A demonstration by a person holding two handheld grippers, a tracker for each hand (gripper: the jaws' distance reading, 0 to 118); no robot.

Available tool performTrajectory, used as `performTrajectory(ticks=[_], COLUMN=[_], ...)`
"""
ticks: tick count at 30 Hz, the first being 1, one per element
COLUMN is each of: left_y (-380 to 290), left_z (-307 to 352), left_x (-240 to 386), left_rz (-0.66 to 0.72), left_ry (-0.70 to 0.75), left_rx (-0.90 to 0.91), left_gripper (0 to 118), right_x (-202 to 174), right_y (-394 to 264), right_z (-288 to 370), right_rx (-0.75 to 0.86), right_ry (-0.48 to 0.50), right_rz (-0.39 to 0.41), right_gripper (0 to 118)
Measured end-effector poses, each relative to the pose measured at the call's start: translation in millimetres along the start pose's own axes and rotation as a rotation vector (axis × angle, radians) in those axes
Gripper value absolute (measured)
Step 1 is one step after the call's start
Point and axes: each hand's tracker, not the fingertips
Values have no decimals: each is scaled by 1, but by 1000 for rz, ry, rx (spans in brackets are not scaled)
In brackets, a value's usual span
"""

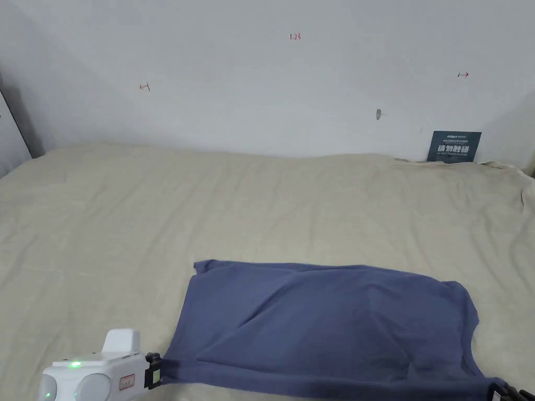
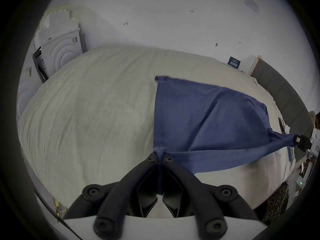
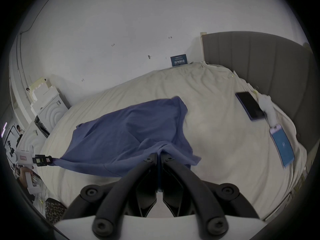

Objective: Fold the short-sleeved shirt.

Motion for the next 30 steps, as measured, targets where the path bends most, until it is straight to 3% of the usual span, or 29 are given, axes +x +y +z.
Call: performTrajectory(ticks=[15, 26, 30], left_y=[-83, -98, -97], left_z=[42, -8, -5], left_x=[-22, -21, -23], left_rz=[13, -1, 39], left_ry=[22, 96, 116], left_rx=[-51, -145, -127], left_gripper=[0, 0, 18], right_x=[14, 24, 22], right_y=[-78, -108, -113], right_z=[63, -10, -14], right_rx=[-81, -260, -282], right_ry=[-9, -136, -149], right_rz=[0, 19, 14], right_gripper=[1, 1, 1])
